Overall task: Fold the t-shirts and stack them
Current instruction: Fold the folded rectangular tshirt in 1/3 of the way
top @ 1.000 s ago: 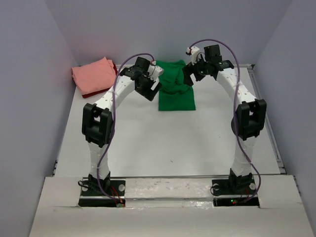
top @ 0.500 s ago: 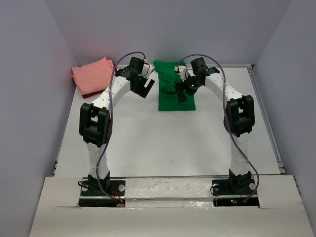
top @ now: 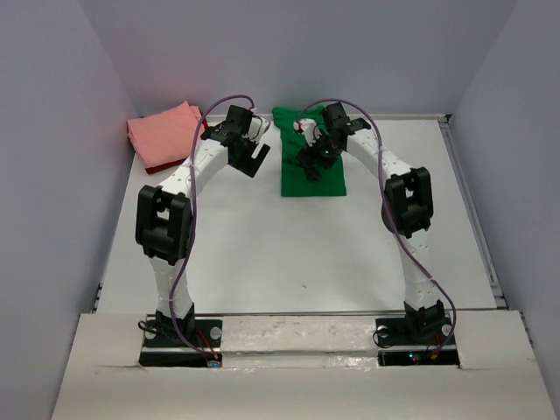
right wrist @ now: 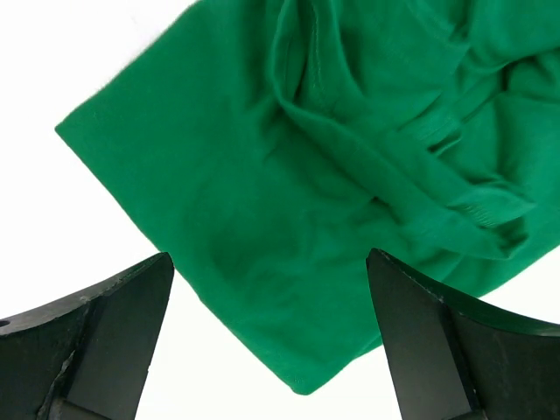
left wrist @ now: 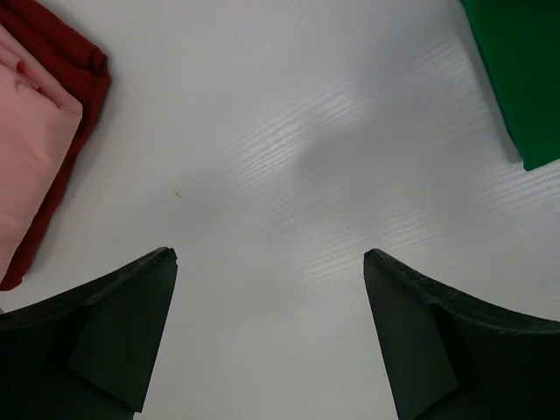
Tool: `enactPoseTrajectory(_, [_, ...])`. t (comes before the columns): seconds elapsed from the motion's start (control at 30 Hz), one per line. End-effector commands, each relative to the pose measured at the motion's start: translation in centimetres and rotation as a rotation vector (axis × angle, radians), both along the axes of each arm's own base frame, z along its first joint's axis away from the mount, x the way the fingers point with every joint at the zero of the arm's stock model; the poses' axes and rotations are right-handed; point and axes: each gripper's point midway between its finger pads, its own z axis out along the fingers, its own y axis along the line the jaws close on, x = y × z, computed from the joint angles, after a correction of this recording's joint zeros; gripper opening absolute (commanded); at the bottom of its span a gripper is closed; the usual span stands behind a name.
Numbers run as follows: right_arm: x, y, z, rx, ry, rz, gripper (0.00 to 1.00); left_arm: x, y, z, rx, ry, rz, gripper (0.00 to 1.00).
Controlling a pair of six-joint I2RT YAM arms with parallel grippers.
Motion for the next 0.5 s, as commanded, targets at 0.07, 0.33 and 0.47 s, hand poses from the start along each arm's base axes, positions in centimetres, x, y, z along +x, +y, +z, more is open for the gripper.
enactPoseTrajectory(0.07, [0.9,0.8,1.9,-0.011,-0.067,0.018,0.97,0.4,-0.8,4.0,-0.043,-0.083,-0.021,0.99])
enactPoseTrajectory(0.33, [0.7,0.7,-2.4,-0.061,-0.017,0.022,0.97,0.4,-0.9,4.1,-0.043,-0.086,-0.021,0.99])
enactPoseTrajectory(0.47, [0.6,0.8,-4.0,-0.065,0.008,0.021,0.97,0.3,-1.0,4.1,-0.041,-0.083,-0.026,0.99])
